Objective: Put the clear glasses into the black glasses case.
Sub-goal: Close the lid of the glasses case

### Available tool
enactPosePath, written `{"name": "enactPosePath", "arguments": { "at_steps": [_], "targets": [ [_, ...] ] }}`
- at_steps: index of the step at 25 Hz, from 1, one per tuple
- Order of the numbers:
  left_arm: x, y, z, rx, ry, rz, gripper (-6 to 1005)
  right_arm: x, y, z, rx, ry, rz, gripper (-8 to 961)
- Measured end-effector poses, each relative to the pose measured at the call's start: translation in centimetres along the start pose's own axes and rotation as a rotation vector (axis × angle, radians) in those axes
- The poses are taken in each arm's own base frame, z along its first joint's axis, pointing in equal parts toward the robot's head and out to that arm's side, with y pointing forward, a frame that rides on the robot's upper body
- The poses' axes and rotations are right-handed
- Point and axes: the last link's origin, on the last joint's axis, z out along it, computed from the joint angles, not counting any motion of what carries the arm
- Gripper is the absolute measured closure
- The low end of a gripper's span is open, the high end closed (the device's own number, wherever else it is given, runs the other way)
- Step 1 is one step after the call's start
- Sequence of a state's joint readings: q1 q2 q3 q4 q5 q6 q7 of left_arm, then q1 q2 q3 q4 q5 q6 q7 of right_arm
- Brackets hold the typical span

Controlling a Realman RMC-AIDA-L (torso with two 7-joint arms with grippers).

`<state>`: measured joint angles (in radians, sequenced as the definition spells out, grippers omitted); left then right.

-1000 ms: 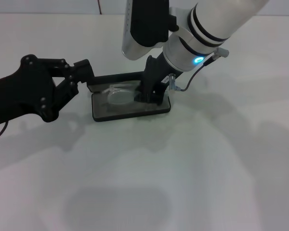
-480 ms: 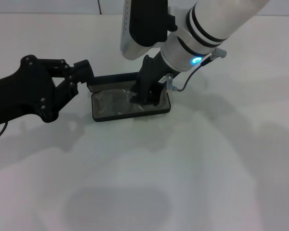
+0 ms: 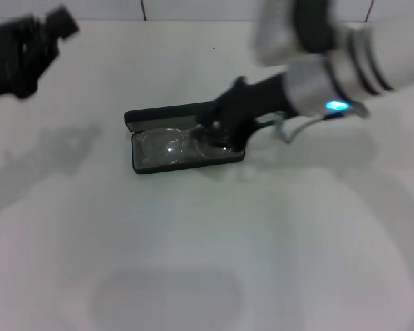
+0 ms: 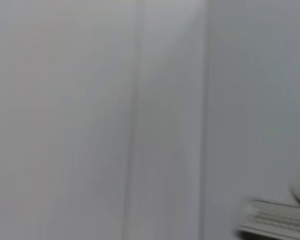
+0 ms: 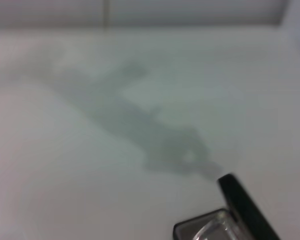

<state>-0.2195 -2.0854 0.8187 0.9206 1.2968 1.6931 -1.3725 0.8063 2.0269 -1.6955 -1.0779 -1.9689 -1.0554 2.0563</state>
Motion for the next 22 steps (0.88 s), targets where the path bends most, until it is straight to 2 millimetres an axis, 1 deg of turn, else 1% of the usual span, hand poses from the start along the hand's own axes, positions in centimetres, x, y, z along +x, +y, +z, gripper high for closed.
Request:
{"name": "enactPosePath", "arguments": {
  "at_steps": [2, 3, 5, 6, 7, 9, 11, 13, 16, 19, 20, 21, 22],
  "targets": [
    [0.0, -1.2, 1.4, 0.022, 0.009, -0.033, 949, 2.2, -0.2, -2.0, 0.027, -0.114, 0.095, 745],
    [-0.3, -2.0, 2.6, 0.029, -0.009, -0.047, 949, 3.4, -0.3, -3.0, 0.036, -0.166, 0.135, 746],
    [-1.0, -3.2, 5.3, 0.038, -0.058, -0.055, 950, 6.6, -0.4, -5.8, 0.077, -0.308, 0.226, 746],
    [-1.4, -3.8, 6.9, 0.044, -0.095, -0.060, 950, 7.9, -0.3, -6.9, 0.091, -0.366, 0.255, 746],
    [-1.7, -4.1, 7.9, 0.046, -0.117, -0.064, 950, 9.3, -0.2, -8.0, 0.114, -0.428, 0.279, 747],
    [-2.7, -4.7, 10.1, 0.057, -0.178, -0.080, 950, 11.3, 0.0, -9.4, 0.144, -0.517, 0.318, 747],
    [-3.7, -5.1, 11.4, 0.078, -0.227, -0.106, 950, 12.8, 0.0, -10.1, 0.166, -0.569, 0.375, 748],
    [-4.8, -5.6, 12.3, 0.117, -0.272, -0.131, 951, 14.0, 0.2, -10.2, 0.169, -0.591, 0.433, 748],
    [-6.6, -6.0, 13.3, 0.167, -0.334, -0.151, 951, 14.9, 0.5, -10.1, 0.162, -0.597, 0.471, 750],
    [-8.1, -6.1, 13.4, 0.208, -0.387, -0.164, 951, 15.4, 0.8, -9.8, 0.152, -0.592, 0.496, 751],
    [-9.1, -6.0, 13.2, 0.234, -0.420, -0.173, 952, 15.4, 0.8, -9.6, 0.147, -0.591, 0.501, 750],
    [-9.1, -6.0, 13.2, 0.234, -0.420, -0.173, 952, 15.4, 0.9, -9.4, 0.143, -0.590, 0.504, 749],
    [-9.6, -5.9, 13.1, 0.243, -0.436, -0.183, 952, 15.4, 0.8, -9.3, 0.140, -0.589, 0.504, 749]
  ]
}}
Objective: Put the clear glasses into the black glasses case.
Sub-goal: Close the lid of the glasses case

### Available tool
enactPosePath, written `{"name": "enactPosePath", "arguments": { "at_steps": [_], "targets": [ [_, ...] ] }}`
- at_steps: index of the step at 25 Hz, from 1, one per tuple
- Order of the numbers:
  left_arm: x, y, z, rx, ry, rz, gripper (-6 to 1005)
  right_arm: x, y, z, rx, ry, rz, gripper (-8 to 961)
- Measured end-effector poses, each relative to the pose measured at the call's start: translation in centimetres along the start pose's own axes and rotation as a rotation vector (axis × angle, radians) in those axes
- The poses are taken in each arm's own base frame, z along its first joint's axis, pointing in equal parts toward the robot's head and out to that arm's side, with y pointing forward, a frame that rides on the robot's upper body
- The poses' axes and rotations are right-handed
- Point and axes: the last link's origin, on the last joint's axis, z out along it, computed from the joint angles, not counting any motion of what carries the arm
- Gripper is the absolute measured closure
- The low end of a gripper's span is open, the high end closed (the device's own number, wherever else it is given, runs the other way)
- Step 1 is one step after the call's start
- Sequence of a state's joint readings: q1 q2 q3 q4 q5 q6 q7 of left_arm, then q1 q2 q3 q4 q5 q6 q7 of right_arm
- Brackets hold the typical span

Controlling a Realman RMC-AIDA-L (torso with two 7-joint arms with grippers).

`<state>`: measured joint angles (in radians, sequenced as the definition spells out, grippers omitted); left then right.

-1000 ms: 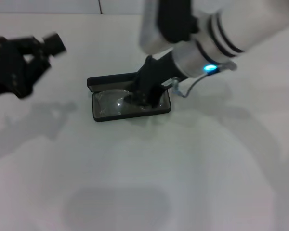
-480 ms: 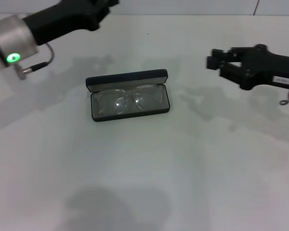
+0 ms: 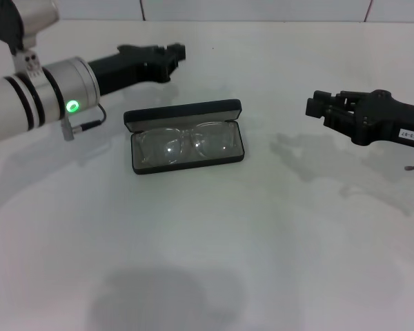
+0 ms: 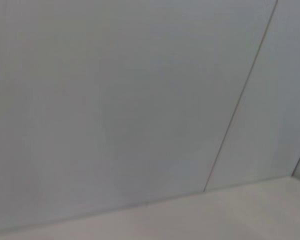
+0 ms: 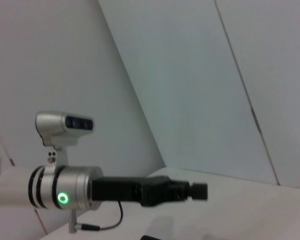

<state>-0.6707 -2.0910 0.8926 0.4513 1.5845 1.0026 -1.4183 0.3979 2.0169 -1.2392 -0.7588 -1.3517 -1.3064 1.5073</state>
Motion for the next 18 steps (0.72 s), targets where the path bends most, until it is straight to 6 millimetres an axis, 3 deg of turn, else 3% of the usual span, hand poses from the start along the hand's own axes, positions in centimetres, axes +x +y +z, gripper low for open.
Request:
{"name": "enactPosePath", "arguments": {
  "at_steps": [18],
  "targets": [
    [-5.4, 1.5, -0.4, -0.028, -0.126, -0.102, 952, -1.2, -0.6, 3.0, -0.035, 0.020, -0.029, 735]
  ]
}}
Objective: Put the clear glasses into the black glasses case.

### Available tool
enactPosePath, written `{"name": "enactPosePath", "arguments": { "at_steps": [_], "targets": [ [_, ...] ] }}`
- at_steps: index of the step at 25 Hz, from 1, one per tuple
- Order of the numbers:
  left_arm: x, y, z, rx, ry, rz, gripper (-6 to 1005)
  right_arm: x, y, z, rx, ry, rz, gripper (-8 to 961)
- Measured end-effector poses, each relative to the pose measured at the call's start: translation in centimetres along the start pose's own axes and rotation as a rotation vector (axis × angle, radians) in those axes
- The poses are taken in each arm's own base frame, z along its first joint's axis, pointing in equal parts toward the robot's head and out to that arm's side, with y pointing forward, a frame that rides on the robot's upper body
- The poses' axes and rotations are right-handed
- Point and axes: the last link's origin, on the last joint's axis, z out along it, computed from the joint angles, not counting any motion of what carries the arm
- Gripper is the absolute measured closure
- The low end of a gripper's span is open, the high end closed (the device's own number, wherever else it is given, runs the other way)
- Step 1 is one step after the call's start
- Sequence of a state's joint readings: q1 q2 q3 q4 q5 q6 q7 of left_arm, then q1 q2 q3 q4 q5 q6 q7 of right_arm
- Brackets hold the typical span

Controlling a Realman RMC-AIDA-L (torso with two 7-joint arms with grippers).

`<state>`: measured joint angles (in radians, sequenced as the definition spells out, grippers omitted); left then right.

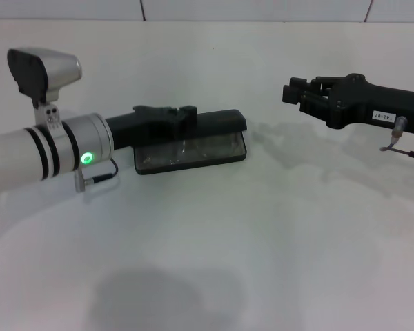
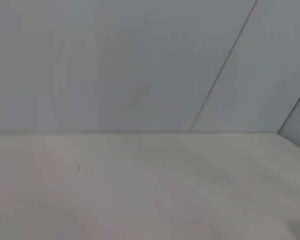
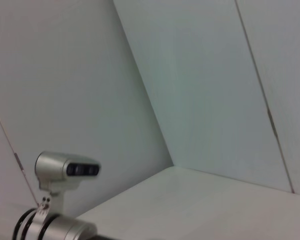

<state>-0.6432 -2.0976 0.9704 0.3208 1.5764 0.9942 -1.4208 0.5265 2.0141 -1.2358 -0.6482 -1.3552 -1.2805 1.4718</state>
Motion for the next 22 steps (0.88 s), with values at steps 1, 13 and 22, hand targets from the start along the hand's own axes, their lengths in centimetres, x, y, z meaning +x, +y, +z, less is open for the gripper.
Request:
{"name": "enactPosePath", "arguments": {
  "at_steps": [1, 13, 22],
  "targets": [
    [-0.4, 0.1, 0.0, -0.001, -0.007, -0.013, 952, 0.0, -0.1, 0.1, 0.003, 0.001, -0.002, 734],
    [2.2, 4.7, -6.1, -0.360, 0.321, 0.275, 943, -0.3, 0.7, 0.2, -0.051, -0.005, -0.095, 725],
    [1.7, 4.2, -10.4, -0.358, 0.217, 0.444, 745, -1.1, 2.5, -0.6, -0.203, -0.025, -0.284, 718]
  ]
}}
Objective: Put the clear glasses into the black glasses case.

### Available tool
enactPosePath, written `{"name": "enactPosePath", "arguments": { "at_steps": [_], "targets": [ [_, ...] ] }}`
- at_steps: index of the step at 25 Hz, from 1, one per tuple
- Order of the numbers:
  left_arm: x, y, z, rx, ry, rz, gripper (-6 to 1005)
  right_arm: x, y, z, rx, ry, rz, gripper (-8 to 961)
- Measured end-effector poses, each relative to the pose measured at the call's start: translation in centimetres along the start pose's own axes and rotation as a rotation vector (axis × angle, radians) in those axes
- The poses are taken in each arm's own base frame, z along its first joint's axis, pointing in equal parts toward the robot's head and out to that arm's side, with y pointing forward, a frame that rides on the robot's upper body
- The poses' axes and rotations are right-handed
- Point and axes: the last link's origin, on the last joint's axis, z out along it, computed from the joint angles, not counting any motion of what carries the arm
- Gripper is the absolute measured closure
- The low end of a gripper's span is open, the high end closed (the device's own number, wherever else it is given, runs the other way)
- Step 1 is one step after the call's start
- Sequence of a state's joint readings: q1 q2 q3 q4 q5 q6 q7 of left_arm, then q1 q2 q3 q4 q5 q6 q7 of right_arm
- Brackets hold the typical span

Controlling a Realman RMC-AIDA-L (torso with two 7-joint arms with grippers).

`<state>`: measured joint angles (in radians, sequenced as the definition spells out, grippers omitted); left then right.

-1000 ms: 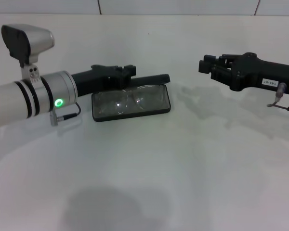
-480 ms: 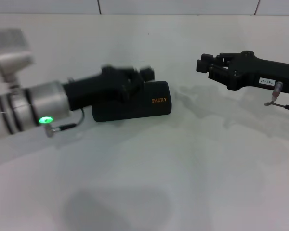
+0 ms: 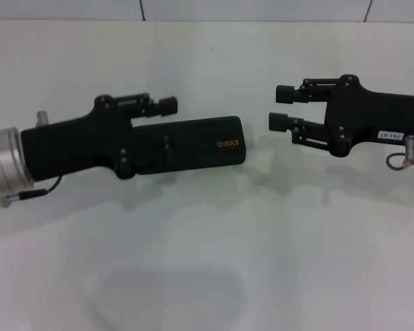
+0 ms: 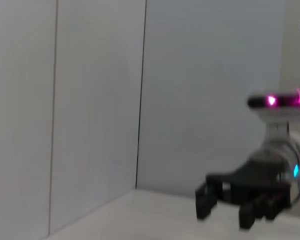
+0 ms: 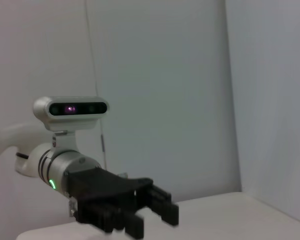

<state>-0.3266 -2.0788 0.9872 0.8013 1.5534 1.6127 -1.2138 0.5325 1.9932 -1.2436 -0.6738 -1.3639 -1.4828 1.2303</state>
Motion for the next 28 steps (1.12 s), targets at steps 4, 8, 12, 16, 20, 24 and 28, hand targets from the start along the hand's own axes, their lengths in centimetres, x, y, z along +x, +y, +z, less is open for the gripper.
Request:
{"name": "enactPosePath", "arguments": {
  "at_steps": [4, 8, 12, 16, 20, 24, 28],
  "targets": [
    [-0.7, 0.4, -0.8, 0.005, -0.030, 0.027, 572, 0.2, 0.2, 0.2, -0.007, 0.002, 0.009, 601],
    [-0.8, 0.8, -1.3, 0.011, -0.040, 0.052, 427, 0.6, 0.6, 0.2, -0.023, 0.034, 0.000, 389],
    [-0.5, 0.8, -1.5, 0.012, -0.044, 0.065, 292, 1.3, 1.2, 0.5, -0.087, 0.121, -0.043, 218],
    [-0.6, 0.9, -1.5, -0.007, -0.060, 0.065, 104, 1.4, 1.7, 0.7, -0.127, 0.163, -0.077, 116],
    [-0.8, 1.3, -1.4, -0.045, -0.088, 0.066, 105, 1.2, 1.8, 0.7, -0.133, 0.168, -0.095, 120],
    [-0.8, 1.4, -1.3, -0.054, -0.095, 0.069, 106, 1.1, 1.7, 0.8, -0.130, 0.167, -0.097, 121],
    [-0.9, 1.4, -1.2, -0.056, -0.093, 0.067, 106, 1.1, 1.7, 0.9, -0.125, 0.164, -0.100, 121]
  ]
}}
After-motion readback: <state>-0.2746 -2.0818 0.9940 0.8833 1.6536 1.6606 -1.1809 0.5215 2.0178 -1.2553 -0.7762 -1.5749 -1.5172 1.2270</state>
